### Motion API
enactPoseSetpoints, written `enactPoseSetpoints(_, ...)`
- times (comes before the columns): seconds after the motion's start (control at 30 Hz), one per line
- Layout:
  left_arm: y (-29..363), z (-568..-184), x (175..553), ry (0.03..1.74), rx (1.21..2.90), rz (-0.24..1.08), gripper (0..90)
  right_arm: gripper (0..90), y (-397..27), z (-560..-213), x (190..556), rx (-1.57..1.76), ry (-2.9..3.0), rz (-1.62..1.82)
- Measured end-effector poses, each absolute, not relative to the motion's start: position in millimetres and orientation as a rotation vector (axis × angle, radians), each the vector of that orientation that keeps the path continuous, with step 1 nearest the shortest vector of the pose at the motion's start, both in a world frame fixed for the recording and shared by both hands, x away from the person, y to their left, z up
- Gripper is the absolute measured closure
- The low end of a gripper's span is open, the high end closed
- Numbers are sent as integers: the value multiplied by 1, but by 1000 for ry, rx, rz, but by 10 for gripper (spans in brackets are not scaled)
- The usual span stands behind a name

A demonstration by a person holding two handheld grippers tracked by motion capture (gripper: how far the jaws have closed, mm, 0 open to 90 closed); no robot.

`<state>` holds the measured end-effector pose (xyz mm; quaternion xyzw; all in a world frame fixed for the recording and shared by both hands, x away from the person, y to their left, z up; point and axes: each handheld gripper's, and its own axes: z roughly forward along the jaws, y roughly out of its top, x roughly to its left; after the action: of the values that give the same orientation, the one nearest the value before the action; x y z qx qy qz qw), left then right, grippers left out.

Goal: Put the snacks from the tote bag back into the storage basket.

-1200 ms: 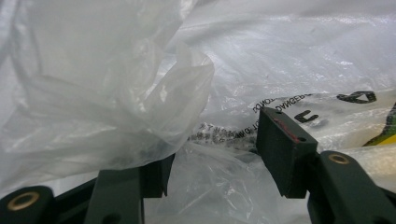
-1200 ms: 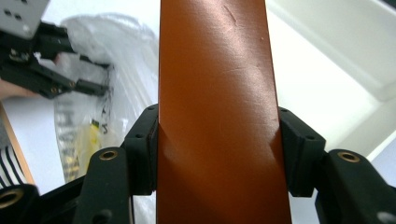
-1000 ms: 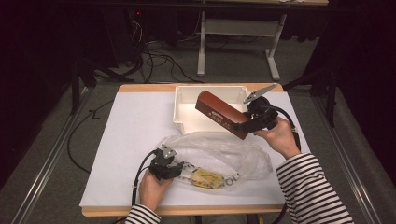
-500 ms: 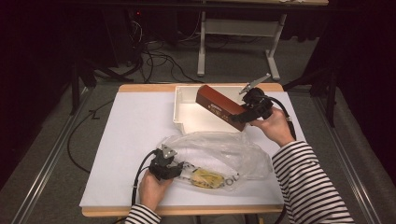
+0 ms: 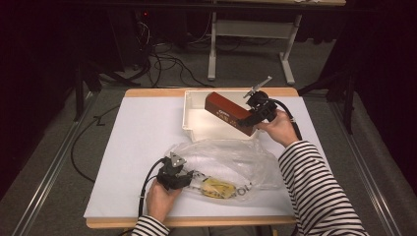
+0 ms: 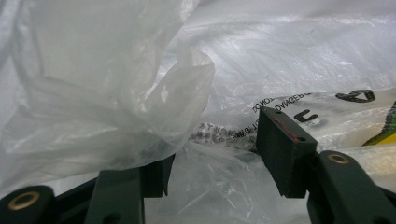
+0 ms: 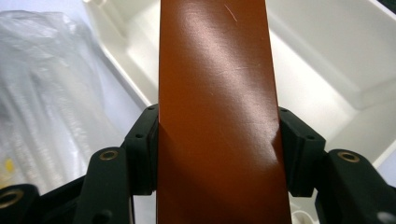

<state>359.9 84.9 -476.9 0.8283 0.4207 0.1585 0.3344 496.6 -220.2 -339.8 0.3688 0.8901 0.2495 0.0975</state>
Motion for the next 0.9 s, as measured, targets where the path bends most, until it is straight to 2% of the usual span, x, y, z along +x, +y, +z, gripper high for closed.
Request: enactPoseSetpoints(0.9,85,-477,359,1096,2163,420,479,428,-215,-371,528,1162,2652,654)
